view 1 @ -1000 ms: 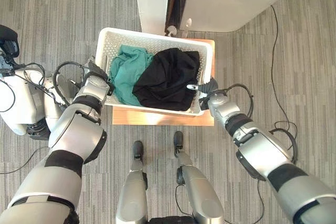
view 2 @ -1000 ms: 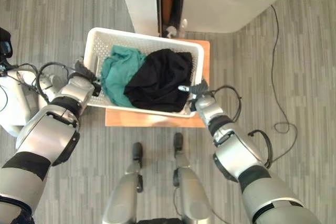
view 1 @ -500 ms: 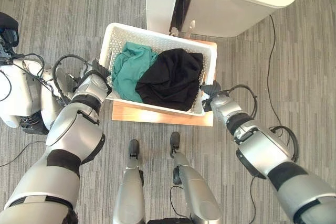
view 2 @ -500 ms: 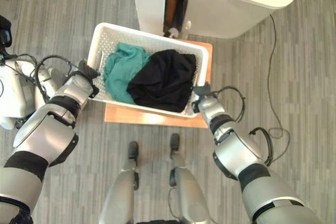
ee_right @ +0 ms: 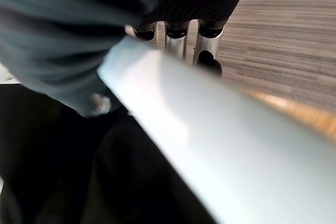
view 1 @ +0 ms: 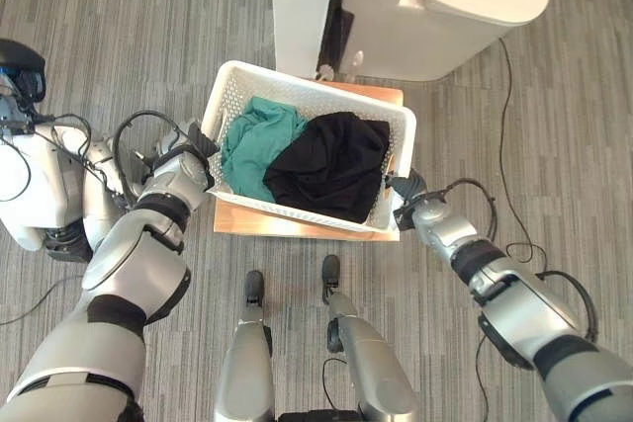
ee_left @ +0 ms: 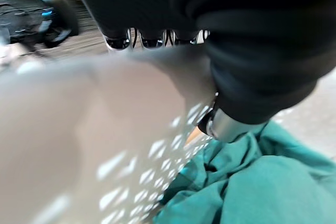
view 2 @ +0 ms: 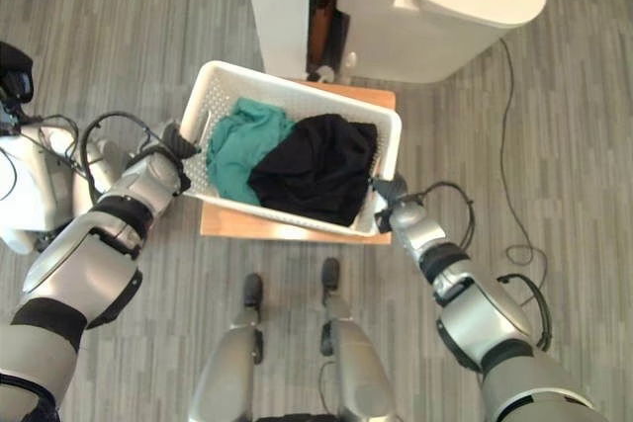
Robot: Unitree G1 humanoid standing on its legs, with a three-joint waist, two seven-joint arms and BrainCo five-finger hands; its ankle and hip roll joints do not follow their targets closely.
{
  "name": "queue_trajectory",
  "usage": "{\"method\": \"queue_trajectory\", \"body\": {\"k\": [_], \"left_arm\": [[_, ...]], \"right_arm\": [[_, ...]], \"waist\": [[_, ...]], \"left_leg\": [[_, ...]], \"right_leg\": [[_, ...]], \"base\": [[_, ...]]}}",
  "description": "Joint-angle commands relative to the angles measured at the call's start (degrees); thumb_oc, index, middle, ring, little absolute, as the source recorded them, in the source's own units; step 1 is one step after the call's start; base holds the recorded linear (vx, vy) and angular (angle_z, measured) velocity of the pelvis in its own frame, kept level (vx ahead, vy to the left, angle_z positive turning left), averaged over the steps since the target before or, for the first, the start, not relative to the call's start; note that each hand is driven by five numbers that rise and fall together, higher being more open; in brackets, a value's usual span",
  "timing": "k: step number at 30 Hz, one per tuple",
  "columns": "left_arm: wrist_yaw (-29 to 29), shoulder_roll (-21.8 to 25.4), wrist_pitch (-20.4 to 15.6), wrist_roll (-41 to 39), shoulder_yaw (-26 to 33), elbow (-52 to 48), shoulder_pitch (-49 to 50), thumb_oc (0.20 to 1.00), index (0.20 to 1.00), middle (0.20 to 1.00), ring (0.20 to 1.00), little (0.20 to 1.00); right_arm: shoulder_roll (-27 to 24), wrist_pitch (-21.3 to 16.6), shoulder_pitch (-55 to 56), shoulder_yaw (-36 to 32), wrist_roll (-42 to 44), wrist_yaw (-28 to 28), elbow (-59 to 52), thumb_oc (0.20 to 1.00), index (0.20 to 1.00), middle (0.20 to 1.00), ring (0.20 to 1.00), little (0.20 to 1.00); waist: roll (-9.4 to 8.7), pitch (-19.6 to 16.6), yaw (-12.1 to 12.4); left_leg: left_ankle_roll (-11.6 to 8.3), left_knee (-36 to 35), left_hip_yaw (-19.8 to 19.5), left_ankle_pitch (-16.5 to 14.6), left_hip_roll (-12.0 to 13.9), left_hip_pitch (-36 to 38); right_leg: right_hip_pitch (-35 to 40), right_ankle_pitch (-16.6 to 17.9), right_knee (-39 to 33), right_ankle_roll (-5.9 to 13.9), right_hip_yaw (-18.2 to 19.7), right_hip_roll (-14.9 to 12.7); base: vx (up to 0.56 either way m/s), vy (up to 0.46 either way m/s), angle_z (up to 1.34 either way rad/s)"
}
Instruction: Grab the laundry basket,head to the washer,open it,put in the laundry and shut it.
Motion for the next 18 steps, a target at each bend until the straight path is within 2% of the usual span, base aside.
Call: {"method": "queue_trajectory", "body": {"k": [1,2,4,7,8,12,18], "left_arm": [[3.07,2.21,-1.09,7.26,-3.98,-2.67,1.36,0.2,0.2,0.2,0.2,0.2],[3.04,2.21,-1.01,7.29,-3.97,-2.82,1.46,0.2,0.2,0.2,0.2,0.2],[2.0,3.9,-1.91,9.35,-3.01,-15.35,4.99,0.2,0.2,0.2,0.2,0.2],[0.66,4.56,-2.33,10.25,-2.22,-21.92,7.69,0.2,0.2,0.2,0.2,0.2],[-0.84,4.68,-2.72,10.53,-1.94,-25.7,9.79,0.2,0.2,0.2,0.2,0.2],[-3.52,3.93,-3.28,10.46,-1.73,-29.72,12.88,0.2,0.2,0.2,0.2,0.2],[-5.52,1.19,-3.52,10.26,-2.83,-28.44,14.16,0.2,0.2,0.2,0.2,0.2]], "right_arm": [[-6.12,-6.05,0.66,-5.5,-1.65,2.29,-8.12,0.2,0.2,0.2,0.2,0.2],[-6.18,-5.97,0.85,-5.58,-1.7,2.27,-8.3,0.2,0.2,0.2,0.2,0.2],[-13.82,-5.3,10.36,-10.65,-3.0,6.01,-16.87,0.2,0.2,0.2,0.2,0.2],[-17.48,-4.82,16.17,-14.19,-3.4,8.44,-21.29,0.2,0.2,0.2,0.2,0.2],[-21.08,-4.24,21.19,-17.38,-3.19,10.44,-24.13,0.2,0.2,0.2,0.2,0.2],[-25.72,-3.28,28.8,-21.91,-3.3,13.68,-26.96,0.2,0.2,0.2,0.2,0.2],[-28.84,-2.92,33.09,-25.03,-1.87,15.2,-27.48,0.2,0.2,0.2,0.2,0.2]], "waist": [[4.41,-5.28,-0.58],[4.43,-5.29,-0.54],[5.51,-8.65,-0.87],[6.08,-10.32,-0.97],[6.46,-11.93,-1.05],[6.94,-14.87,-1.22],[7.34,-17.57,-1.9]], "left_leg": [[1.28,-5.57,-1.76,2.48,1.43,1.65],[1.27,-5.57,-1.77,2.45,1.43,1.73],[1.3,-5.86,-1.85,1.43,1.68,4.97],[1.37,-5.85,-2.27,0.84,1.71,6.87],[1.33,-5.74,-2.58,0.5,1.85,8.41],[1.19,-5.69,-3.21,-0.15,2.14,11.13],[0.57,-5.66,-3.73,-0.14,2.65,13.07]], "right_leg": [[2.57,-8.61,5.46,5.78,-0.13,-1.18],[2.65,-8.64,5.46,5.78,-0.14,-1.18],[5.46,-10.67,6.8,5.83,-0.84,-1.42],[7.1,-11.74,7.53,5.69,-1.24,-1.35],[8.82,-12.58,7.92,5.64,-1.64,-1.39],[11.92,-13.75,7.83,5.35,-2.24,-1.23],[14.98,-14.23,6.1,4.93,-2.56,-0.8]], "base": [[0.04,-0.022,-0.01],[0.07,-0.041,0.01],[0.12,-0.07,0.03],[0.07,-0.042,0.12],[0.09,-0.063,0.16],[0.08,-0.061,0.07],[0.03,-0.06,0.06]]}}
